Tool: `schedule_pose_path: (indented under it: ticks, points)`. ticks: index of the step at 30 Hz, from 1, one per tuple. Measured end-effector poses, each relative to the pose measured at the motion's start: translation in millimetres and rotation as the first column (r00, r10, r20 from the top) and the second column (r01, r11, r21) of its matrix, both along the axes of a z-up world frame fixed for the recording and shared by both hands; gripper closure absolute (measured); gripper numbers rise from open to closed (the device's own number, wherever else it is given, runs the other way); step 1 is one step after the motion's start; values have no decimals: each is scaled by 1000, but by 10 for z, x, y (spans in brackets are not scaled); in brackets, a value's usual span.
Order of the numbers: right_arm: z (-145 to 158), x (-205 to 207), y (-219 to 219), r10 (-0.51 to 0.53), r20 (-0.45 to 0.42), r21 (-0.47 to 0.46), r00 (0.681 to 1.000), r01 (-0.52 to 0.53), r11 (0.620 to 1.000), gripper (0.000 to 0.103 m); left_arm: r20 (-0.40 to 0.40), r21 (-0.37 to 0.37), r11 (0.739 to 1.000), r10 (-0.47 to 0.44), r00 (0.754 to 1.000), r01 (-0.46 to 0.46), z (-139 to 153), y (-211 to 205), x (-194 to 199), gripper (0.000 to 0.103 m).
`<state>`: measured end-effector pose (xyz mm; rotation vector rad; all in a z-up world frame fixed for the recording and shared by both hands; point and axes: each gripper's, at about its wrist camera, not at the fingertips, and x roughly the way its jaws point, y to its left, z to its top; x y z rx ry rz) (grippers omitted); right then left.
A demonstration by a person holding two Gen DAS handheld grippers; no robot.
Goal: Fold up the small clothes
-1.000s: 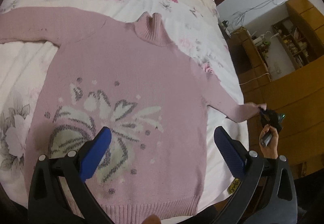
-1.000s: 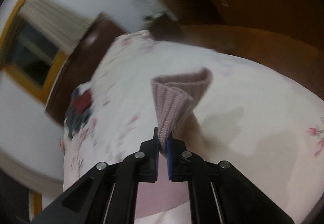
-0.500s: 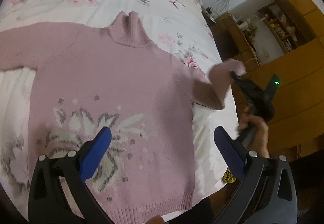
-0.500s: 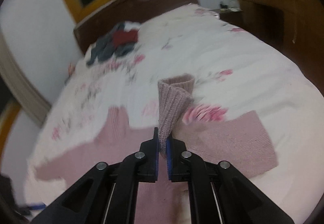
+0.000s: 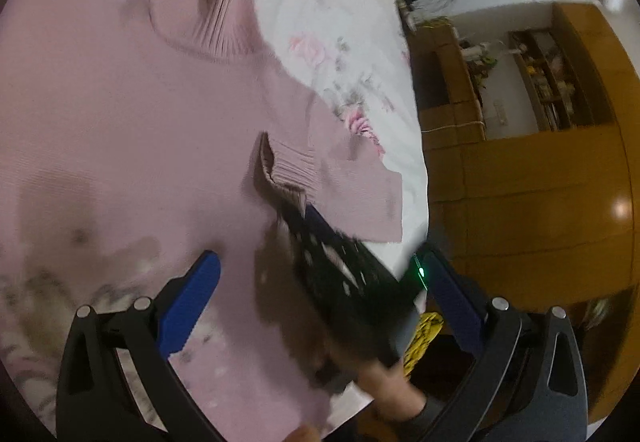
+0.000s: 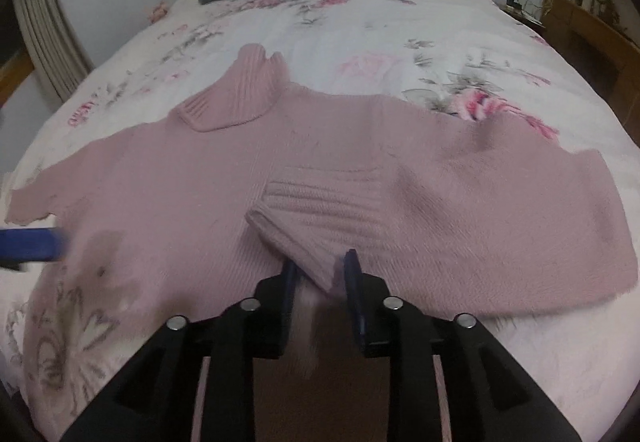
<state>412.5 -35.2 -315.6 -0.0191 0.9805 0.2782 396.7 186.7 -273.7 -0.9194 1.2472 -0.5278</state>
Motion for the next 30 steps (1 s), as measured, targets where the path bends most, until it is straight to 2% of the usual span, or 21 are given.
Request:
schedule_pose_path:
  ticks: [3, 5, 7, 10, 13, 14, 15, 16, 17, 18, 20, 23, 26, 30]
  points:
    - [140, -285, -176, -32, 17, 62, 999, 31, 998, 67, -105, -63, 998, 13, 994, -20, -356, -208, 234, 3]
    - [215, -539, -296, -50, 21, 106, 999, 48, 993, 65, -124, -75, 997, -8, 992, -1, -483, -360, 330, 3]
    - [237, -781, -396, -69, 8, 145, 998, 67, 987, 63, -164, -28, 1000, -16, 986, 11, -632, -482, 416, 3]
    - [239, -1164, -542, -105, -9, 204, 994, 104, 973, 61, -221, -17, 1000, 9, 975, -13, -840, -594, 529, 3]
    - [237, -1499, -627, -142, -19, 264, 990, 142, 954, 53, -232, 13, 1000, 26, 972, -23, -866, -666, 635, 4]
    - [230, -1571, -651, -156, -24, 281, 988, 156, 947, 49, -224, 32, 999, 26, 974, -19, -832, -677, 667, 11]
    - [212, -1654, -679, -173, -33, 302, 984, 175, 937, 48, -212, 75, 997, 14, 977, 2, -782, -708, 716, 23]
    - [182, -1735, -699, -186, -46, 323, 981, 191, 927, 48, -213, 109, 994, 1, 977, 23, -760, -735, 755, 57]
    - [152, -1807, -708, -194, -55, 339, 979, 201, 919, 48, -222, 118, 992, -8, 975, 35, -757, -752, 789, 69]
    - [114, -1882, -704, -198, -57, 345, 979, 205, 916, 48, -230, 111, 992, -25, 973, 52, -765, -774, 825, 72]
    - [37, -1998, -667, -191, -55, 334, 980, 198, 922, 48, -231, 139, 987, -48, 972, 82, -761, -813, 879, 94]
    - [9, -2078, -621, -178, -22, 315, 984, 175, 933, 48, -192, 144, 986, -50, 980, 78, -603, -762, 915, 96]
    - [-5, -2117, -570, -160, 22, 275, 987, 148, 950, 48, -115, 142, 987, -64, 991, 80, -272, -613, 921, 97]
    - [-75, -2156, -544, -157, 40, 246, 987, 143, 959, 48, -15, 181, 980, -75, 997, 77, 263, -245, 923, 97]
